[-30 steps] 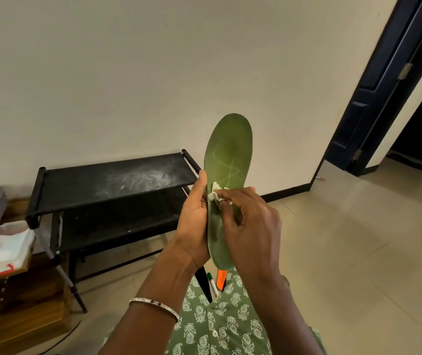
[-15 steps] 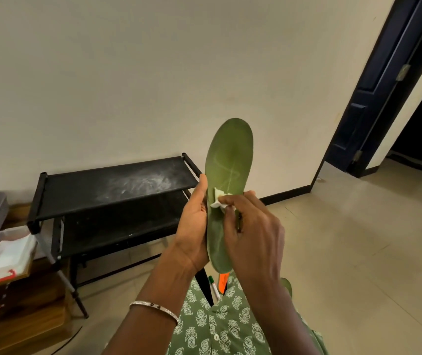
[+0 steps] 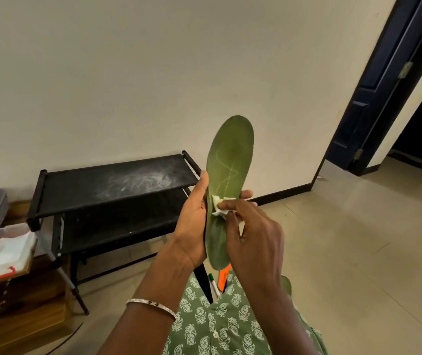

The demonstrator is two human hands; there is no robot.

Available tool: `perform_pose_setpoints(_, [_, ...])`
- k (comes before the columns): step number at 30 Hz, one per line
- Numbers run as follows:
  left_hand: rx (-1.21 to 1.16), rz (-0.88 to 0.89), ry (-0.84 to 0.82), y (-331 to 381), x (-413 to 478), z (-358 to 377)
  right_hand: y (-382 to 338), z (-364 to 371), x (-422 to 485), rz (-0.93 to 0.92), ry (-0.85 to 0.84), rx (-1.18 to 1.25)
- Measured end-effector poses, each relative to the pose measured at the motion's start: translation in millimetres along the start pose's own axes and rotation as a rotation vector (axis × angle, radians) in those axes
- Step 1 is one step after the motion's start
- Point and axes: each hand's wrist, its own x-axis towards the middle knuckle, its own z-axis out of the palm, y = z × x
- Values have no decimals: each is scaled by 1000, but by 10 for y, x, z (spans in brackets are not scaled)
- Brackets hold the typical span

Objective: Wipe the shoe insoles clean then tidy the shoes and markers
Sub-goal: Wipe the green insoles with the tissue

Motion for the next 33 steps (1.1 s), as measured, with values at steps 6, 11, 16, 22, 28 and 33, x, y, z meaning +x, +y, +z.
perform_pose_setpoints(6, [10, -2, 5, 14, -8, -51, -25, 0, -32, 10, -60, 81])
perform_pose_setpoints(11, [29, 27, 20, 91, -17, -114, -91, 37, -193, 1, -133, 128])
perform_pose_setpoints(16, [34, -16, 21, 76, -27, -57, -47, 48, -25, -1, -21, 19])
perform_pose_setpoints(22, [15, -44, 30, 22, -39, -15, -49, 39, -16, -18, -9, -1])
perform_pose_setpoints(28, [13, -27, 64, 90, -52, -52, -110, -71, -149, 40, -184, 107])
perform_pose_setpoints(33, [21, -51, 30, 97, -62, -32, -122, -303, 89, 153, -193, 260])
